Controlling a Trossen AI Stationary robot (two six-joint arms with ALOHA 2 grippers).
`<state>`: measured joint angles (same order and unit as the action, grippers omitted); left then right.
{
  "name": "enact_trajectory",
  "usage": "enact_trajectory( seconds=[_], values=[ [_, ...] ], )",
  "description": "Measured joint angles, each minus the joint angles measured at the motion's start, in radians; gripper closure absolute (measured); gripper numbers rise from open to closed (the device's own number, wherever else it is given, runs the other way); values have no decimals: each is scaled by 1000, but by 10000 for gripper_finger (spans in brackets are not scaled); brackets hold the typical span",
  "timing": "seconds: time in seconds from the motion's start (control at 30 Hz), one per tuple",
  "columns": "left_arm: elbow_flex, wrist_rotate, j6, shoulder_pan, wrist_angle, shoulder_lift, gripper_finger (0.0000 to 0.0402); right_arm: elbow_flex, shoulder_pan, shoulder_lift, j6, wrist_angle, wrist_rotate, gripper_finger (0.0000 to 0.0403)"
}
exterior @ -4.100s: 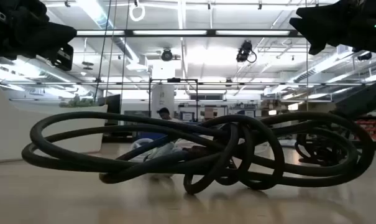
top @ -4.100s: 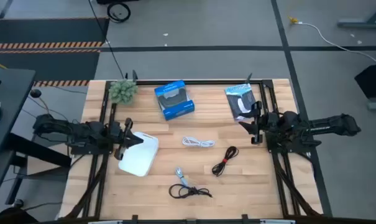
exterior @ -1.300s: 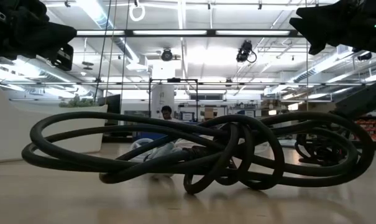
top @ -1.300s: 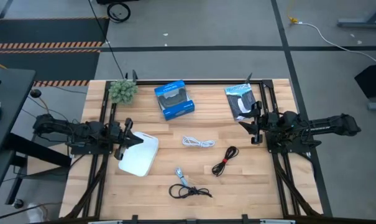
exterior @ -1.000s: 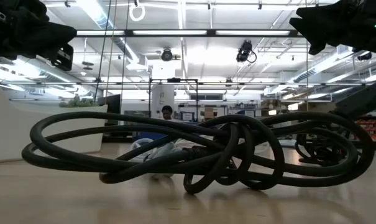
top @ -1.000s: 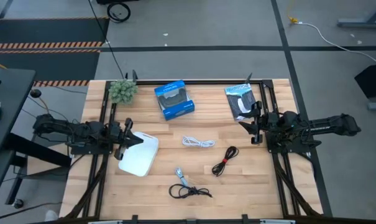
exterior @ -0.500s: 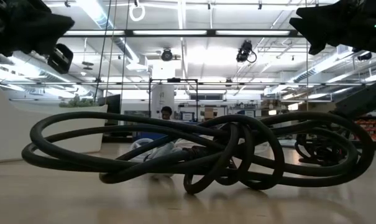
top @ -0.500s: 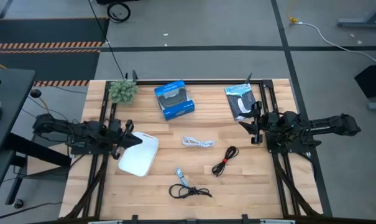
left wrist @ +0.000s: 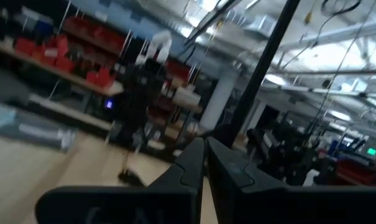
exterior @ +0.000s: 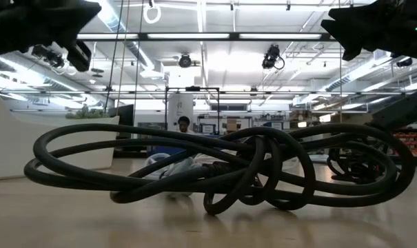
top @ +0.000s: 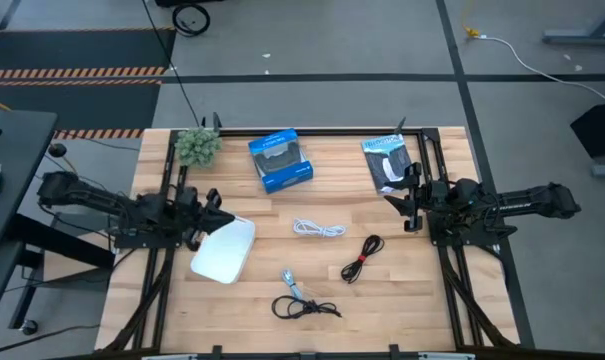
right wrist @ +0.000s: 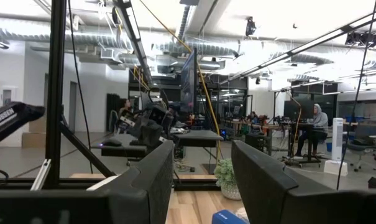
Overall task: Pick and place USB-C Cables
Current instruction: Put the white charger cable into the white bin
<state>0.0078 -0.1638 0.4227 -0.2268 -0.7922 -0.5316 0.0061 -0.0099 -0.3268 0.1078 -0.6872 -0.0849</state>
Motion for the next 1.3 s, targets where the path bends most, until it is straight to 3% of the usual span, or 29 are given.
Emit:
enact_trajectory(
  seconds=[0.23,0.43,0.8,1.1,1.3],
  values=[
    [4,0,78,0,-7,-181,374,0,0,0,0,0,0,234],
    [77,0,172,-37,-4,-328,374,0,0,0,0,0,0,234],
    [362,-1,-87,-67,26,-627,374,0,0,0,0,0,0,234],
    [556,0,-95,-8,158,-869,374,0,0,0,0,0,0,234],
    [706,65,-122,45,351,-1010,365,0,0,0,0,0,0,234]
  ],
)
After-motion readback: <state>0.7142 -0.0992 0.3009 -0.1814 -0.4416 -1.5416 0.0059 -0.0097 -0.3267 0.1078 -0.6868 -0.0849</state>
